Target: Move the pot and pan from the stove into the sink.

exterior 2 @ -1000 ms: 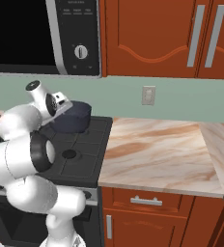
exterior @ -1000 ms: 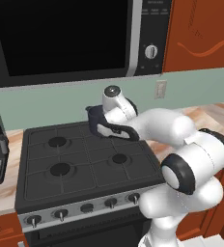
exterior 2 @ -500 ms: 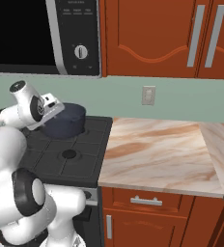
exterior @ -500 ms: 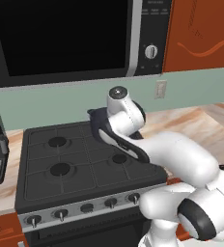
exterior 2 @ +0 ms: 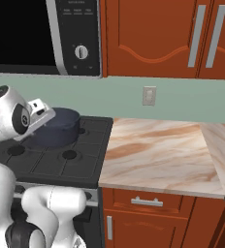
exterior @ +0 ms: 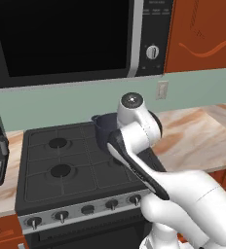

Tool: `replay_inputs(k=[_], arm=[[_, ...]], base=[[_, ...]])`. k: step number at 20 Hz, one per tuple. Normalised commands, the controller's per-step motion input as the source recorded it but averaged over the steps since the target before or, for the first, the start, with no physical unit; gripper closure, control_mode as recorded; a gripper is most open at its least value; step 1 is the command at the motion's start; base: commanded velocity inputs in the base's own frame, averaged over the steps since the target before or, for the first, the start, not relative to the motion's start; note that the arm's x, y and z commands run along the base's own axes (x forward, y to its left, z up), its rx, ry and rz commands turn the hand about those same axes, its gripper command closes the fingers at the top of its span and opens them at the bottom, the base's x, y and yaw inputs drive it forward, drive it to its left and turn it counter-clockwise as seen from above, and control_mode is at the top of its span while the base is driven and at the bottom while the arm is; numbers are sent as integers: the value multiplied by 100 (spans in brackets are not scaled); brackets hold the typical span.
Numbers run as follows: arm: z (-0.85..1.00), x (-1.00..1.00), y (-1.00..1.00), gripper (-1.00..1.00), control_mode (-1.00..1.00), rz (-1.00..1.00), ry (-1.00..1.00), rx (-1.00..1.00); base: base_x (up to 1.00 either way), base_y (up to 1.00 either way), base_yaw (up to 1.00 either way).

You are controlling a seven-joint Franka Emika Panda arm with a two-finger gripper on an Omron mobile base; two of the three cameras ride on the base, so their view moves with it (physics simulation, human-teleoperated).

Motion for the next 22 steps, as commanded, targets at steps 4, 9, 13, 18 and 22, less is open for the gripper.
replay_inputs(k=[4,9,13,18,22], arm=[[24,-88,-9,100,-100,5,-6,0],[18,-90,-9,100,-100,7,-8,0],[16,-91,-7,100,-100,7,-12,0],[18,-86,-1,100,-100,8,-15,-1],[25,-79,0,100,-100,8,-20,0]], base=[[0,0,0],[0,0,0],[0,0,0],[0,0,0],[0,0,0]])
